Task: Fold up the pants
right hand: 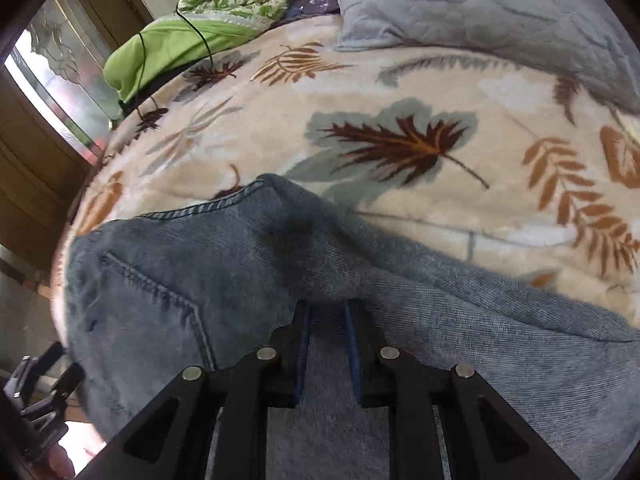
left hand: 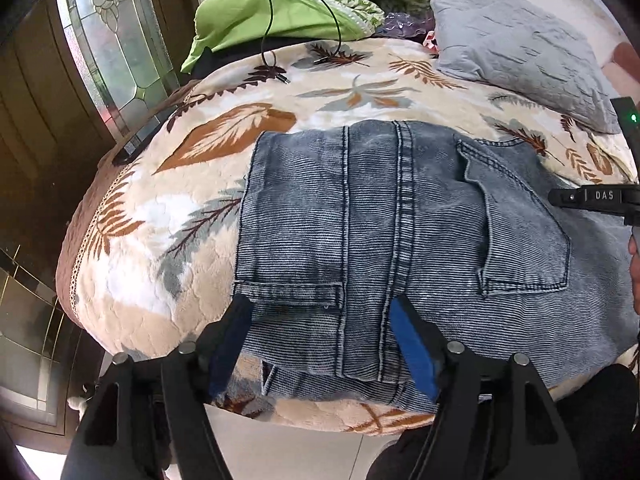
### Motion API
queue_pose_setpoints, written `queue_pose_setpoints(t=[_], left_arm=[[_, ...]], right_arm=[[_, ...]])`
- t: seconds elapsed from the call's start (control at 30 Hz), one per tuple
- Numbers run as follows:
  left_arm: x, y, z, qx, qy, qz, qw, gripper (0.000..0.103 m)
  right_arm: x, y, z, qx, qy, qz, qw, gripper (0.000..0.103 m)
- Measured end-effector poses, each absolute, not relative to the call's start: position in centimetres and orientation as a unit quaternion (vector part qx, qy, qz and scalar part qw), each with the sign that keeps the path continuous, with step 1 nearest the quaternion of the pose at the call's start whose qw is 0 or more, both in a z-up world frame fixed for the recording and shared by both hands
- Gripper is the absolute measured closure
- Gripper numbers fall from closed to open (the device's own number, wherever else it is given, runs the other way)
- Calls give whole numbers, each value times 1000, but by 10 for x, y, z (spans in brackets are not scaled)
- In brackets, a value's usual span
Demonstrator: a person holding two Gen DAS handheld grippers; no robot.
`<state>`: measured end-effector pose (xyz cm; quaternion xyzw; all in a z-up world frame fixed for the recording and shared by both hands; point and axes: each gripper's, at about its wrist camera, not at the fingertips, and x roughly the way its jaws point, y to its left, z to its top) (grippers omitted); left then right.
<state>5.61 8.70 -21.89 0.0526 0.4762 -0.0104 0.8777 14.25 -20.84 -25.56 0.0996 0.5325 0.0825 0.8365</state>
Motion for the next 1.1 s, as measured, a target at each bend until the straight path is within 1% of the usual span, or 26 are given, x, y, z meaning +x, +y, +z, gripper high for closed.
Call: queue_pose_setpoints(t=[0.1, 0.13, 0.3, 0.37, 0.5, 0.67, 0.83, 1.1], left_arm=[[59, 87, -224, 55, 477, 2, 877, 21], [60, 88, -225, 53, 477, 4, 877, 20], [56, 89, -219, 52, 477, 9, 877, 20], [53, 89, -214, 57, 470, 14, 881, 20], [45, 88, -200, 59, 453, 16, 889, 20], [34, 81, -180, 67, 429, 16, 901, 20], [23, 68, -169, 84, 415, 9, 906, 20], [7, 38, -154, 108, 396, -12, 912, 20]], right_arm=[[152, -206, -258, 93, 545, 70, 830, 83], [155, -205, -258, 89, 546, 66, 830, 83], [165, -202, -251, 99, 534, 48, 838, 83], [154, -204, -243, 120, 516, 63, 846, 83], [130, -199, -224, 120, 494, 79, 857, 83], [91, -189, -211, 111, 493, 114, 855, 83], [57, -184, -213, 90, 501, 121, 852, 83], [20, -224, -234, 79, 521, 71, 847, 83]])
